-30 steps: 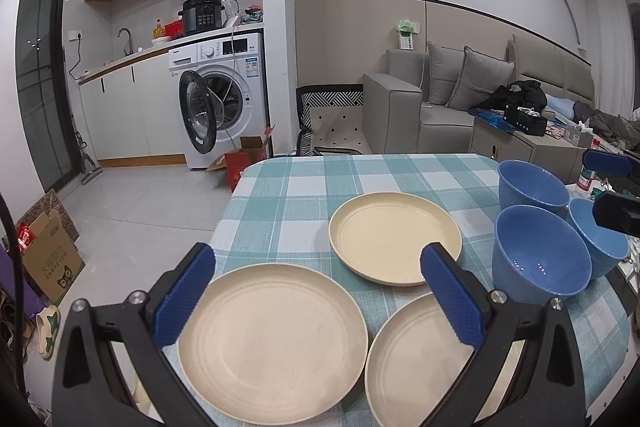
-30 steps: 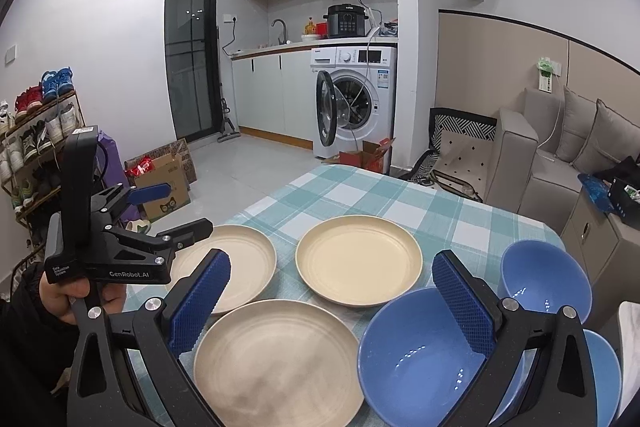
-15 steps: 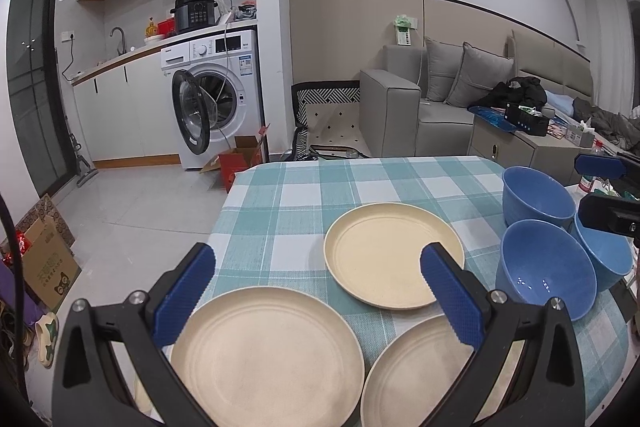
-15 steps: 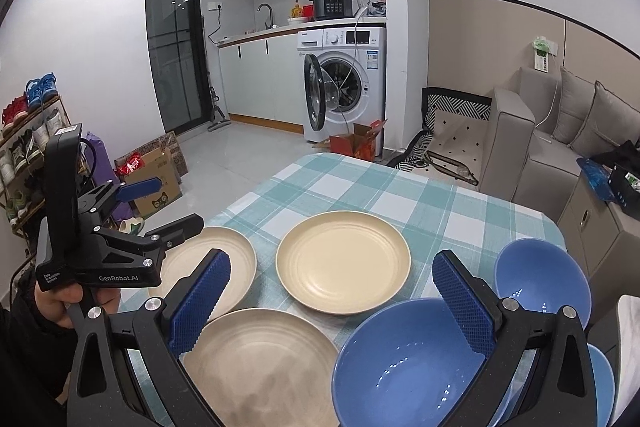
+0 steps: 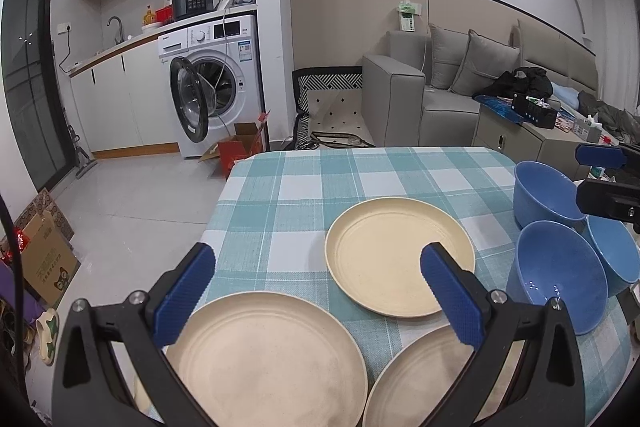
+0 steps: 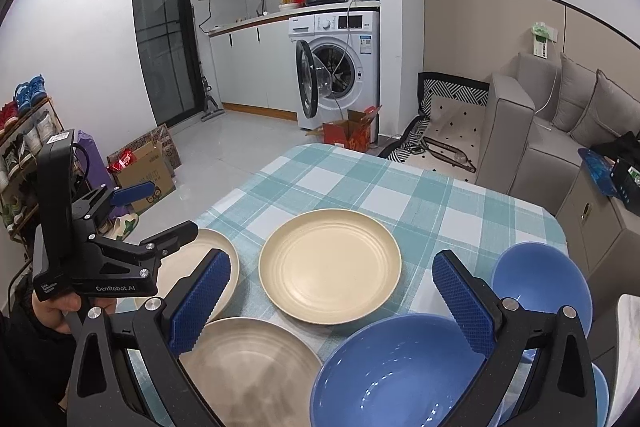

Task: Organize plates and bowls
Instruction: 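Move the left gripper toward one cream plate while the right gripper approaches another, then lower the left gripper onto a cream plate rim while the right gripper lowers onto another rim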

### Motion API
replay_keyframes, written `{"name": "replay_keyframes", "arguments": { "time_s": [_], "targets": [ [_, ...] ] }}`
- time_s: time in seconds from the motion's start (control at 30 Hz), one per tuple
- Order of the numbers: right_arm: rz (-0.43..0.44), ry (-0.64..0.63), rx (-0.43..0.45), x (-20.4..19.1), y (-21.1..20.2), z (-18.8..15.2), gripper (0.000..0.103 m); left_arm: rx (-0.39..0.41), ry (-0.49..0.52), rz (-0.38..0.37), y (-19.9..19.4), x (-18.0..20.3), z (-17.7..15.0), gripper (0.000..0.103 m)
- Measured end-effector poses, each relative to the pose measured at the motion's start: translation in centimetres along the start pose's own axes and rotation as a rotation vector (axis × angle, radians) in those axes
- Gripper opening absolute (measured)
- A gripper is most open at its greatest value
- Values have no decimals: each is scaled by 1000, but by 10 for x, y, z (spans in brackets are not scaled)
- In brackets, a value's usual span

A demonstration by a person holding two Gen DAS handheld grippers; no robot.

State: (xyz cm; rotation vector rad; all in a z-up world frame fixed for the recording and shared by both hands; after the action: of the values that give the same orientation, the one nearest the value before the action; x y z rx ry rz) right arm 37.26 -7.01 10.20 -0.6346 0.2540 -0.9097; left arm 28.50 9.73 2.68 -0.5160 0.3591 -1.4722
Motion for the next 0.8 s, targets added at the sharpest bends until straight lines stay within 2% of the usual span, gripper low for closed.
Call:
{"name": "replay_keyframes", "arguments": {
  "time_s": [0.33, 0.6, 0.8],
  "targets": [
    [13, 13, -65, 7, 21, 5, 103, -36, 21, -16, 19, 6, 4, 103],
    [-22, 16, -100, 19, 42, 9, 103, -52, 31, -18, 32, 8, 7, 103],
    [-14, 29, -131, 23, 61, 8, 103, -69, 23, -15, 44, 5, 9, 103]
  ]
}}
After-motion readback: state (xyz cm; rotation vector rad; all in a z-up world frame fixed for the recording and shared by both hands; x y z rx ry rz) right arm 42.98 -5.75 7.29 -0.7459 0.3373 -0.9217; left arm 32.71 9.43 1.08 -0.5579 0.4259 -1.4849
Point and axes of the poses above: each gripper's, at about its wrist camera, not at the fingertips, and y roughly the way its jaws point, x to its right, z to its top, the point moved 9 cm from there along y, roughly the way its jaws point, and after that the axes turned 9 degrees about -z, right-handed, at the moved point
